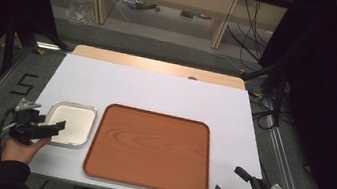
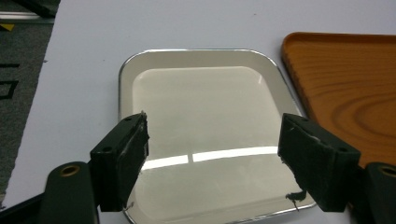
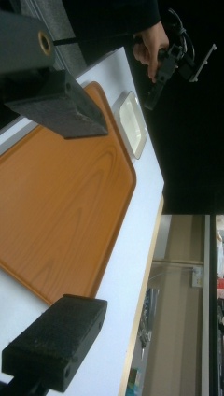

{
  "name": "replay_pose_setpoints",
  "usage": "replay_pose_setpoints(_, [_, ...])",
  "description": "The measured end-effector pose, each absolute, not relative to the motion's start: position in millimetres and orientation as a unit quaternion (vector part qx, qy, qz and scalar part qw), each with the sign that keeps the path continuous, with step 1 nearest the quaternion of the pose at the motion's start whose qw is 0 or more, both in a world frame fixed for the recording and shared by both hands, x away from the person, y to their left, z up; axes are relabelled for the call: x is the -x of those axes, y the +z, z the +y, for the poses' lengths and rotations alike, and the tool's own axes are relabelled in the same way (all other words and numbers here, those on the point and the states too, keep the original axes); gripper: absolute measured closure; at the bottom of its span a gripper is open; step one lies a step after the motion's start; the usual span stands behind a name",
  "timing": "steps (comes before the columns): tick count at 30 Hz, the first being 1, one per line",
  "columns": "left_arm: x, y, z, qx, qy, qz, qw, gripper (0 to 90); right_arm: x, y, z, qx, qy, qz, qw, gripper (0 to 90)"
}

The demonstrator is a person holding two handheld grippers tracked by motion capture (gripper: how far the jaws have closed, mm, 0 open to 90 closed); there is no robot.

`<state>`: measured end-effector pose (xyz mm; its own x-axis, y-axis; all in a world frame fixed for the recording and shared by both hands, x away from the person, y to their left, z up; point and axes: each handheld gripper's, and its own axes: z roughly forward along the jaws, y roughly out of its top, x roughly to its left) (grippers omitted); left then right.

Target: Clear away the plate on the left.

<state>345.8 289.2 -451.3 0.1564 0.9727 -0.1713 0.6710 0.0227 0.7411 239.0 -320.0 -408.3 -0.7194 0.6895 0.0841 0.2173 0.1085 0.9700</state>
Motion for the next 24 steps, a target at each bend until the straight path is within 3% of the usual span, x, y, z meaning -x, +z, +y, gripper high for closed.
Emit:
replay_pose_setpoints(7, [-358, -460, 310, -0.653, 0.197, 0.646, 0.344, 30.0, -239, -408, -320, -0.317, 0.587, 0.718, 0.200, 14.9])
replay_pose_setpoints(18, [-375, -471, 320, -0.658, 0.191, 0.665, 0.296, 55.7, -239, -408, -321, -0.314, 0.590, 0.717, 0.199, 14.9])
replay_pose_setpoints(24, [-384, -476, 326, -0.656, 0.181, 0.674, 0.288, 64.2, -237, -408, -322, -0.316, 0.590, 0.716, 0.201, 15.0])
